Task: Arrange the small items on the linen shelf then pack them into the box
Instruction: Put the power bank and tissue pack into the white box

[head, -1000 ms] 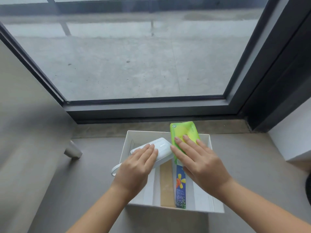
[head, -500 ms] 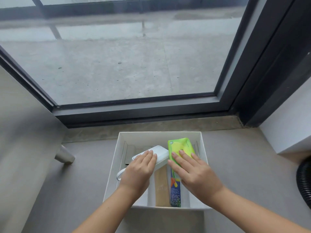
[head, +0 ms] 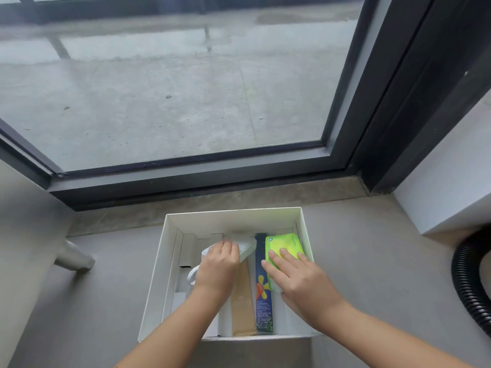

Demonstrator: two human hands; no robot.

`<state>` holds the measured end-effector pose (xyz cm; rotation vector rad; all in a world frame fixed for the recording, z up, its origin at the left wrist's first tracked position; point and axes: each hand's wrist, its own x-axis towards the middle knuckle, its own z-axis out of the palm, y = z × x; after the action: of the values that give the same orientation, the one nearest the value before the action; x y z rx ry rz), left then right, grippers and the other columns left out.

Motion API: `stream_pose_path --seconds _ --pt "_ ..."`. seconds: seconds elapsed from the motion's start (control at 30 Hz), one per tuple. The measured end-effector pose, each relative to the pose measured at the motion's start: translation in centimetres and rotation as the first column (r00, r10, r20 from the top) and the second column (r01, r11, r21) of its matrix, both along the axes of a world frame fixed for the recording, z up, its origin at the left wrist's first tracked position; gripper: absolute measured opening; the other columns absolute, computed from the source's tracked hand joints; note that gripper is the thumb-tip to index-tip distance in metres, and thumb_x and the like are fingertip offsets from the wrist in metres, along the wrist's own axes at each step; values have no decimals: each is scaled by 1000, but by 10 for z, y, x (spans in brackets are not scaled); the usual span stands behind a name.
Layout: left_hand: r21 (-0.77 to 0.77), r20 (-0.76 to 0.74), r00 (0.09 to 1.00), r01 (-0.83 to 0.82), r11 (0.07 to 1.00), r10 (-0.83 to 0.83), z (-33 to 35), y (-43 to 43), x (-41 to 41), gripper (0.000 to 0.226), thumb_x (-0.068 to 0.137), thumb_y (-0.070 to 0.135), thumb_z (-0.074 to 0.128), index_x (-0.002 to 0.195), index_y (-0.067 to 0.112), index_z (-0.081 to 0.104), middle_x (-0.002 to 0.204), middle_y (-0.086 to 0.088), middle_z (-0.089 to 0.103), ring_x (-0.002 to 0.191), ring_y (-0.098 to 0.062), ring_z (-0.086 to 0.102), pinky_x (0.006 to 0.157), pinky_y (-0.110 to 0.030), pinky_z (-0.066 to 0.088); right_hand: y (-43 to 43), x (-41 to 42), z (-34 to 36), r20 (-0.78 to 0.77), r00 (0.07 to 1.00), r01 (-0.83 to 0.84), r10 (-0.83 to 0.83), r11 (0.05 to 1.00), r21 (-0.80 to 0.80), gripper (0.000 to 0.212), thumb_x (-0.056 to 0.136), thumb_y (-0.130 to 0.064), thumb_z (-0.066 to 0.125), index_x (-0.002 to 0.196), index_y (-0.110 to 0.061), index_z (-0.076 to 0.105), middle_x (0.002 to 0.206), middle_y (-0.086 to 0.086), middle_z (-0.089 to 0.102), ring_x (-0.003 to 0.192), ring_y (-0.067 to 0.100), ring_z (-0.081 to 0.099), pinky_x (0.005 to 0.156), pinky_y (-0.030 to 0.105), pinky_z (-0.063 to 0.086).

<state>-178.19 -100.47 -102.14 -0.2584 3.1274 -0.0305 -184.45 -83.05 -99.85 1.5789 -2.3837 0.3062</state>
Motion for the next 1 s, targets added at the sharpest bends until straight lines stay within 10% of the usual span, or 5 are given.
stream_pose_path --seconds 0.2,0.33,1.0 --pt "-55 70 994 -83 995 86 -11 9 -11 47 27 -1 86 71 -4 71 66 -14 68 61 -23 67 54 -24 55 4 3 -8 39 999 14 -15 999 30 63 27 -12 90 89 -17 77 93 3 74 83 21 71 61 31 58" --pt "-77 220 955 -186 980 198 -20 17 -15 46 87 3 48 131 -7 38 131 -26 46 125 -31 43 101 -32 35 5 3 -11 52 999 11 -13 999 37 61 27 -13 89 87 -18 77 92 2 74 82 20 71 59 30 58" --pt "76 394 918 4 997 -34 -39 20 3 56 100 25 36 147 7 13 156 -13 -2 143 -24 -5 114 -41 5 6 2 -18 91 996 -4 -4 996 90 67 24 -17 90 90 -20 77 94 0 74 83 19 71 62 29 58"
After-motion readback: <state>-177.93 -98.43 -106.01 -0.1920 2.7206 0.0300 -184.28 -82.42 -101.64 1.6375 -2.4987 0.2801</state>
